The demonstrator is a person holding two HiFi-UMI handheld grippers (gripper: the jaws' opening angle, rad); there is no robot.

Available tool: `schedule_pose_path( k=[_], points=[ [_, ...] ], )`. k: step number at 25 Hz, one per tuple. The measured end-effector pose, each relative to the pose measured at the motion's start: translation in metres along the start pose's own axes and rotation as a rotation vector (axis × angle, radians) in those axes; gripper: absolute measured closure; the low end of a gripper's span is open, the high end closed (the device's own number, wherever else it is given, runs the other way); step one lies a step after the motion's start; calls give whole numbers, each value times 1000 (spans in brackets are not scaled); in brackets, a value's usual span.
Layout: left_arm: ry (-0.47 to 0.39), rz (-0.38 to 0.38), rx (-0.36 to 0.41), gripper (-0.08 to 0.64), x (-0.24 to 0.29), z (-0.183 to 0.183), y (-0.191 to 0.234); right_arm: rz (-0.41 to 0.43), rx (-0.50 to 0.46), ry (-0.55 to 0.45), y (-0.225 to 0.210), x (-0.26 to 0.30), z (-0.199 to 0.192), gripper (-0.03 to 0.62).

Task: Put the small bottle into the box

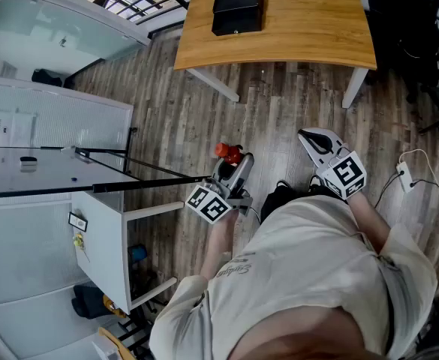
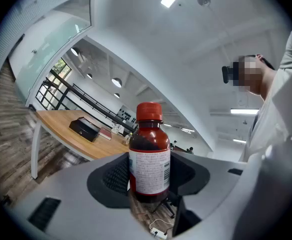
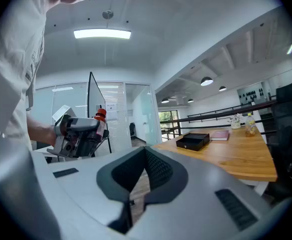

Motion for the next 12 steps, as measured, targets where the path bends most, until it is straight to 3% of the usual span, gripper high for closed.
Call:
schedule_pose_path(
  k=[7, 12],
  points=[
    [-27, -20, 34, 339, 22, 13, -20, -26, 37, 30, -21, -15, -11, 600],
    [0, 8, 14, 339, 13, 9, -7, -31, 49, 8, -19, -1, -12, 600]
  ],
)
Point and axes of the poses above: the fingertips, and each gripper's own axes: x forward along the fingers, y to its left, z out of its top, the point moved 4 cm from there along -x, backward along the fingers, and after that the axes turned 4 degrees about -z, right-handed, at the moved point
